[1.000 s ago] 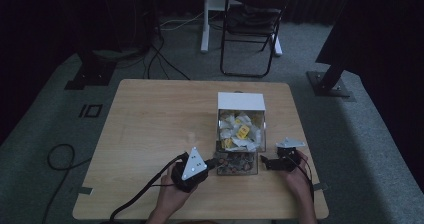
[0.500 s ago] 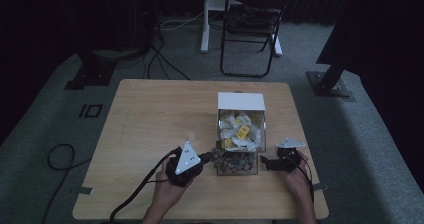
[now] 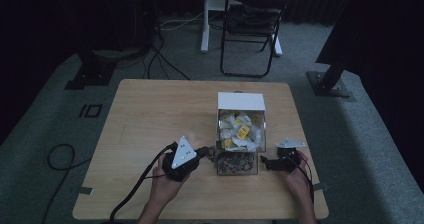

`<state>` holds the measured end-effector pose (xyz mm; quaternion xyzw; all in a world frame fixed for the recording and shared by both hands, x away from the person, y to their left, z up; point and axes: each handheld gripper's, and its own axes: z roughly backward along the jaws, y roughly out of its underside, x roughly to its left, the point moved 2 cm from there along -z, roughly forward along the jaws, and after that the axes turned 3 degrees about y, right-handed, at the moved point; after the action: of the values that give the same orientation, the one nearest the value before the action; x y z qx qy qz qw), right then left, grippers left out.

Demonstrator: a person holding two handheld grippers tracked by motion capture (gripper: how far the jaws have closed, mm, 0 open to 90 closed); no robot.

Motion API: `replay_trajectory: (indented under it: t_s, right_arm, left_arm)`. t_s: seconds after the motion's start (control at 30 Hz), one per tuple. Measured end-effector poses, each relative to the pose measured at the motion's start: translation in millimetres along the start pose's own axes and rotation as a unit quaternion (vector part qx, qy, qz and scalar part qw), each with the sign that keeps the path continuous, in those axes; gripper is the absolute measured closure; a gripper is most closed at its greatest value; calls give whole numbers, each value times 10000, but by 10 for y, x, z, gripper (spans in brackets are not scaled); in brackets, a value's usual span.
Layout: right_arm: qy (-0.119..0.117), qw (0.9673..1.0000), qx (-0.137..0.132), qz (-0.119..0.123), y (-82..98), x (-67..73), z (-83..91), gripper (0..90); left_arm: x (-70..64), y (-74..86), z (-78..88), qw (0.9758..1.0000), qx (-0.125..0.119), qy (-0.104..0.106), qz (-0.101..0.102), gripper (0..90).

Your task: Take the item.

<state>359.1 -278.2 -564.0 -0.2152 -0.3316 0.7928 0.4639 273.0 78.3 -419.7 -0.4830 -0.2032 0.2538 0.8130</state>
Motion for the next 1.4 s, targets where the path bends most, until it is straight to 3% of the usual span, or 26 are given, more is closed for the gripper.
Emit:
replay_trajectory:
  t_s: [0.6, 0.93, 1.4]
  right_arm:
    - [7, 10000, -2, -3, -3, -3, -3, 120]
    - [10, 10000, 3, -12, -4, -4, -5, 121]
    - [15, 10000, -1, -5, -5, -6, -4, 121]
  left_arm:
    - [209, -47, 41, 9994, -107, -328, 53, 900]
    - [252, -88, 23, 9992, -140, -363, 11, 900]
    - [363, -34, -38, 9987, -101, -487, 139, 900]
